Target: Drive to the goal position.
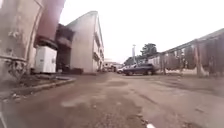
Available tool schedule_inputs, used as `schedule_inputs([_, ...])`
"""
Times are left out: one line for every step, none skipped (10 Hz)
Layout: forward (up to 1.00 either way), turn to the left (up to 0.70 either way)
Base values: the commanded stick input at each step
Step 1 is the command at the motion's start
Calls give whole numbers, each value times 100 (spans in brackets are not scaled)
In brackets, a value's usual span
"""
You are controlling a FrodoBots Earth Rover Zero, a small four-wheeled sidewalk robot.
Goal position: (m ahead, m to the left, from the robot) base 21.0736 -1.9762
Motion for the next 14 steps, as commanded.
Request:
schedule_inputs([70,0])
schedule_inputs([70,0])
schedule_inputs([70,0])
schedule_inputs([70,0])
schedule_inputs([70,0])
schedule_inputs([70,0])
schedule_inputs([70,0])
schedule_inputs([70,0])
schedule_inputs([70,0])
schedule_inputs([70,0])
schedule_inputs([70,0])
schedule_inputs([70,-28])
schedule_inputs([70,-28])
schedule_inputs([70,-18])
